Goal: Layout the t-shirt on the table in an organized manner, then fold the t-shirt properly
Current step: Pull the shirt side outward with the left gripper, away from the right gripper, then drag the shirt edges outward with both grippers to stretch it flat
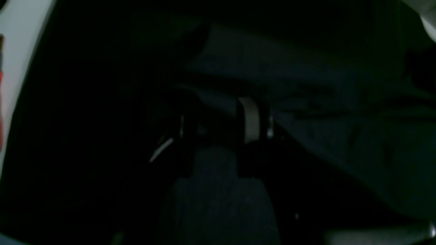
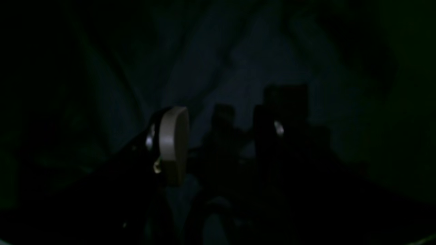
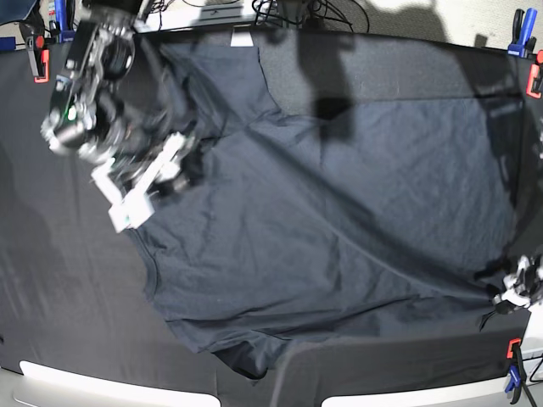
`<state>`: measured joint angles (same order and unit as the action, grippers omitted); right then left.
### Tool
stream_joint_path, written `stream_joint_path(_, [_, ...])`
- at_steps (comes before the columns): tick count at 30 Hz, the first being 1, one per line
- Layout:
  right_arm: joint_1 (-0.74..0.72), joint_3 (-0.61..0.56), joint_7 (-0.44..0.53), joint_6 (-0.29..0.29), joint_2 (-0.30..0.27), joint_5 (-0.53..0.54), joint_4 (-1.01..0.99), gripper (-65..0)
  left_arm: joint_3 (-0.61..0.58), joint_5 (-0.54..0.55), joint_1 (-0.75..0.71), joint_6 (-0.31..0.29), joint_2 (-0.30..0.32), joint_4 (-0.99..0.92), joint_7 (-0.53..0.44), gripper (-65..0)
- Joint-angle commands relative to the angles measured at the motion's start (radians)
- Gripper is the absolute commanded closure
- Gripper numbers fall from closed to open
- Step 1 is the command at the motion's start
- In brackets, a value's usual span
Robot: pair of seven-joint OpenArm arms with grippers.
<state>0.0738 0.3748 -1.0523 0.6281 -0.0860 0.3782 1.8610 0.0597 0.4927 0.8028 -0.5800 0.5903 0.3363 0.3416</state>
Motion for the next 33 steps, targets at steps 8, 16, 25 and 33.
stream_joint_path(8, [-0.081, 0.111, 0.073, -0.016, -0.046, 0.021, -0.068, -29.0, 0.099, 0.013, -0.246, -0.015, 0.008, 0.367, 0.004, -15.1])
stream_joint_path(16, [-0.26, 0.11, 0.024, -0.015, -0.085, 0.016, -0.389, -29.0, 0.099, -0.019, -0.594, 0.095, 0.005, 0.869, 0.011, -15.0])
stream_joint_path(25, [-0.33, 0.11, 0.014, -0.017, -0.145, -0.07, -0.497, -29.0, 0.164, -0.021, -0.841, 0.146, -0.098, 1.073, -0.002, -15.1])
stream_joint_path(33, [-0.355, 0.108, 0.087, -0.04, -0.272, -0.03, -0.746, -29.0, 0.224, -0.02, -0.919, 0.116, -0.172, 1.132, -0.002, -15.1])
